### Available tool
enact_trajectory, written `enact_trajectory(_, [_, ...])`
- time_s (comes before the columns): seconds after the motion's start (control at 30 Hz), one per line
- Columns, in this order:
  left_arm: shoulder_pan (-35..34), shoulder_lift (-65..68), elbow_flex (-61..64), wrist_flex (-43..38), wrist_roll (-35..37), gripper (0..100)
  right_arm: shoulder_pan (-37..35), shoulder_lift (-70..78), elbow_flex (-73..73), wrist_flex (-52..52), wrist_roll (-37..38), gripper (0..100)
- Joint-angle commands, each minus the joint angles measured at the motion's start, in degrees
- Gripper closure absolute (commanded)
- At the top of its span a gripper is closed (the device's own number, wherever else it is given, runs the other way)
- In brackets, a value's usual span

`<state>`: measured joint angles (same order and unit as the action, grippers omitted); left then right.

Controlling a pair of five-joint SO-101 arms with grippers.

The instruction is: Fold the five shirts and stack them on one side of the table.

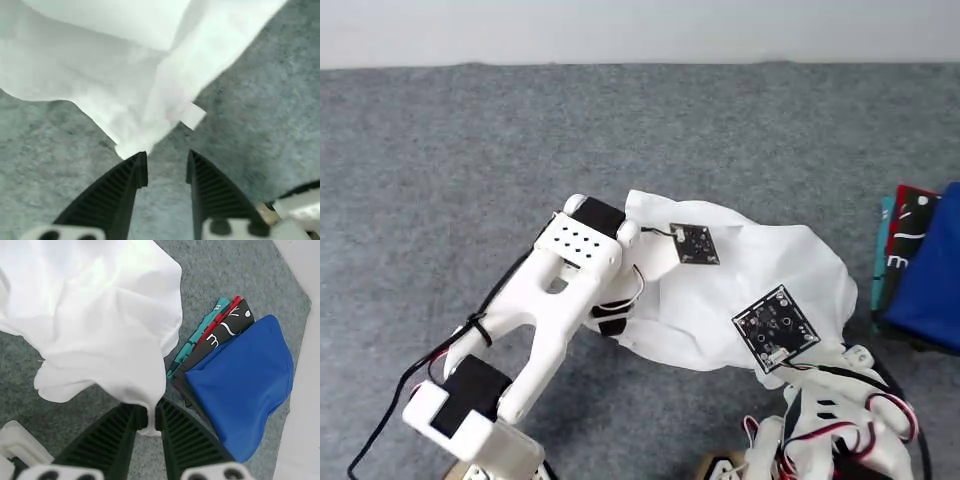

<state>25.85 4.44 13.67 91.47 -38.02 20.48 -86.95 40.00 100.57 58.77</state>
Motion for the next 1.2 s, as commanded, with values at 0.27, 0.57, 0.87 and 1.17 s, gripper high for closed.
enact_trajectory(0.27, [-1.6,13.6,-2.3,-6.1,-1.5,86,0.8,-0.3,-0.6,2.1,-0.3,98.9])
enact_trajectory(0.57, [-1.9,13.8,-2.3,-2.6,-6.3,98,0.8,-0.3,-0.5,1.6,-0.3,98.9])
enact_trajectory(0.87, [-1.9,3.1,-2.3,4.6,-6.9,98,0.8,-0.2,-0.5,-3.6,-0.3,98.9])
enact_trajectory(1.17, [-2.5,-16.6,-5.9,5.2,0.7,98,5.7,-0.7,-1.0,-15.1,-0.3,98.9])
